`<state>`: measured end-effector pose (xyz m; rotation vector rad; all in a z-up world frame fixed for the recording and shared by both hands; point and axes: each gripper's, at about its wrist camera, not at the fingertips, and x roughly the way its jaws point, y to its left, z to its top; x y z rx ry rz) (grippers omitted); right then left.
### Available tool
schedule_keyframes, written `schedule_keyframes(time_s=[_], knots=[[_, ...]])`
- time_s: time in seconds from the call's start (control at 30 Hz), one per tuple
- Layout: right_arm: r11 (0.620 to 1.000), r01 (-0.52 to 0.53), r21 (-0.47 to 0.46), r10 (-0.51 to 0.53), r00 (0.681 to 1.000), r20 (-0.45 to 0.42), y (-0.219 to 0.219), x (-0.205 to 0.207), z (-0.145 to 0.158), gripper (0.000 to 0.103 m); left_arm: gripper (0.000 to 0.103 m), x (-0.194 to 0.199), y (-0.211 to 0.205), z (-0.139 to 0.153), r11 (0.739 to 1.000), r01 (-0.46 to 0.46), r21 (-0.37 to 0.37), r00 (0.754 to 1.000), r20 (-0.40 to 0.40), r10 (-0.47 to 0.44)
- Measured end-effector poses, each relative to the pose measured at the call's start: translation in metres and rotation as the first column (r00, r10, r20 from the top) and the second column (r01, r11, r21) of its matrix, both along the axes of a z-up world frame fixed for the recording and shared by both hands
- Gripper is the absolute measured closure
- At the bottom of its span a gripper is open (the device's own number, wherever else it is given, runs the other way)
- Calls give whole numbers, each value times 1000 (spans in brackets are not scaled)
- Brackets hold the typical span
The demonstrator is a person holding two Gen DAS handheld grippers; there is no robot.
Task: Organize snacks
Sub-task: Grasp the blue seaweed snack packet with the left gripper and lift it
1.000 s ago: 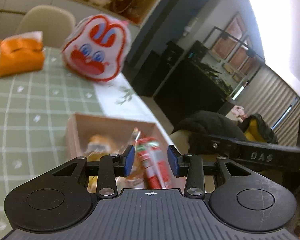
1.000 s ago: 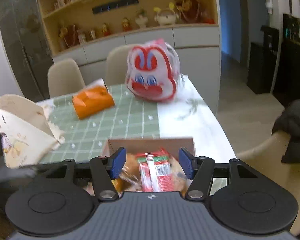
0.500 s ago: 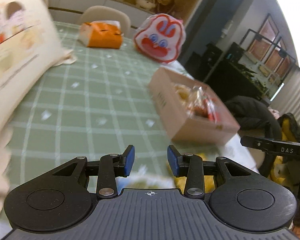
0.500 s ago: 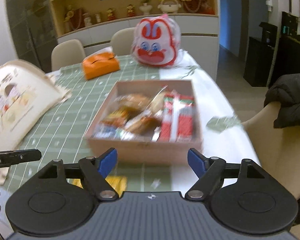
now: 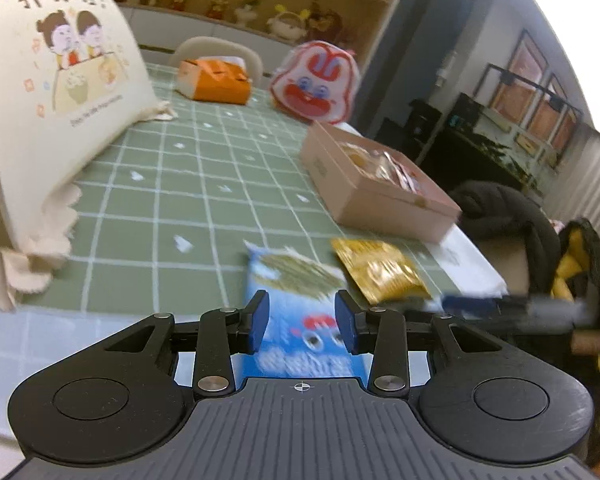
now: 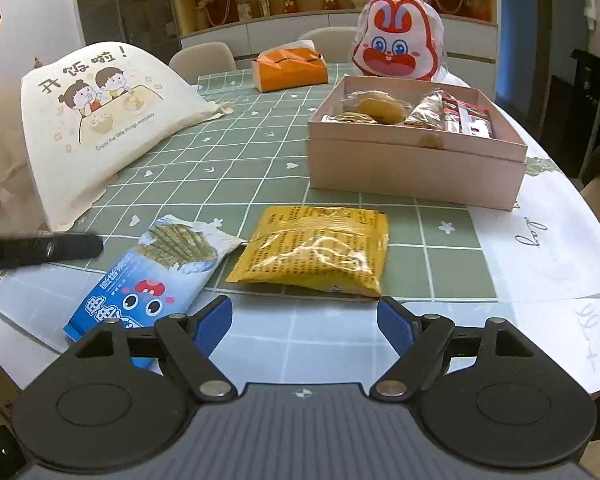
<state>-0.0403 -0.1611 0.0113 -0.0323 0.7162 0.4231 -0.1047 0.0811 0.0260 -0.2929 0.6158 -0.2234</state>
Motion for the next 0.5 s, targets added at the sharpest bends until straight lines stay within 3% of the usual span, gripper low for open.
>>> schedule_keyframes(time_s=[0.13, 0.2, 0.27, 0.3, 0.4, 0.5], knots=[[999, 40, -21, -38, 996, 79, 11, 21, 10, 20, 62, -2, -17, -3, 997, -19, 70, 1000, -5, 19], [997, 68, -28, -66, 996, 57, 15, 42, 8, 19, 62, -1, -18, -2, 998, -28, 62, 1000, -4, 29], [998, 45, -43, -46, 999, -21, 17, 55, 1, 19, 62, 1, -18, 0, 999, -25, 37, 1000, -3, 25], [999, 24, -37, -26, 998, -49, 17, 57, -3, 19, 62, 3, -18, 1, 999, -24, 32, 1000, -3, 24], [997, -4, -83, 3, 1000, -14, 5, 42, -7, 19, 62, 14, -24, 4, 1000, 11, 22, 1000, 16, -11], [990, 37, -138, -34, 999, 26, -21, 25, -11, 18, 62, 34, -34, 6, 998, 62, 2, 997, 38, -62]])
